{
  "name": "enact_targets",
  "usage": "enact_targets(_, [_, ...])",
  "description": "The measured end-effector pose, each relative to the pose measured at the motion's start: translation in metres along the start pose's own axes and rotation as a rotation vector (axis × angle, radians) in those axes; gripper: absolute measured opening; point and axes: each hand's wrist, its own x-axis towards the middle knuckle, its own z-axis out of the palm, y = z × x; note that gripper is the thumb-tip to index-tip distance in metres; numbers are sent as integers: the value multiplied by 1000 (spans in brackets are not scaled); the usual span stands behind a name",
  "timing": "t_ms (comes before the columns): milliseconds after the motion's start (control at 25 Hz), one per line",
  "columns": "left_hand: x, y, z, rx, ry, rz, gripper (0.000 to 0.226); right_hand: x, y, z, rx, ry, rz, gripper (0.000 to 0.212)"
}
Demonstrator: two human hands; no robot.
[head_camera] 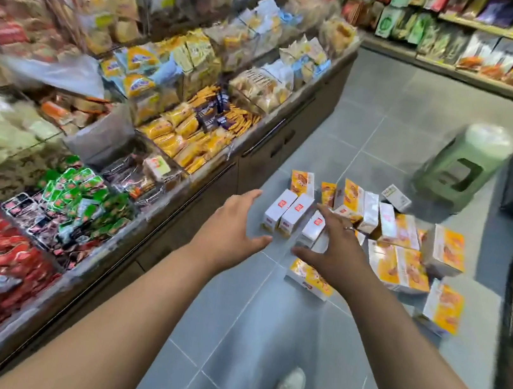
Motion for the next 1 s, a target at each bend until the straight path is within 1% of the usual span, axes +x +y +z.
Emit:
enact_targets(120, [66,11,19,25,-19,-7,84,58,26,-19,-27,-10,16,95])
enact_targets(280, [144,18,36,54,-15,-42,83,135,48,-40,-43,-47,1,91])
enact_targets(400, [198,13,44,66,-29,-89,82,194,62,-42,-86,-89,12,91])
enact_targets(600, [291,-20,53,97,-66,-107,81,291,82,-14,-132,-153,61,91])
enact_targets(760, [382,-60,63,108,-112,-105,80,379,99,18,-190,-138,96,93])
enact_targets(920, [433,-102,90,94,-155,-136,77,444,127,55,-199,-139,138,94])
enact_targets(1000, [449,-125,108,96,-194,-164,77,469,143,76,-206,-169,159,94])
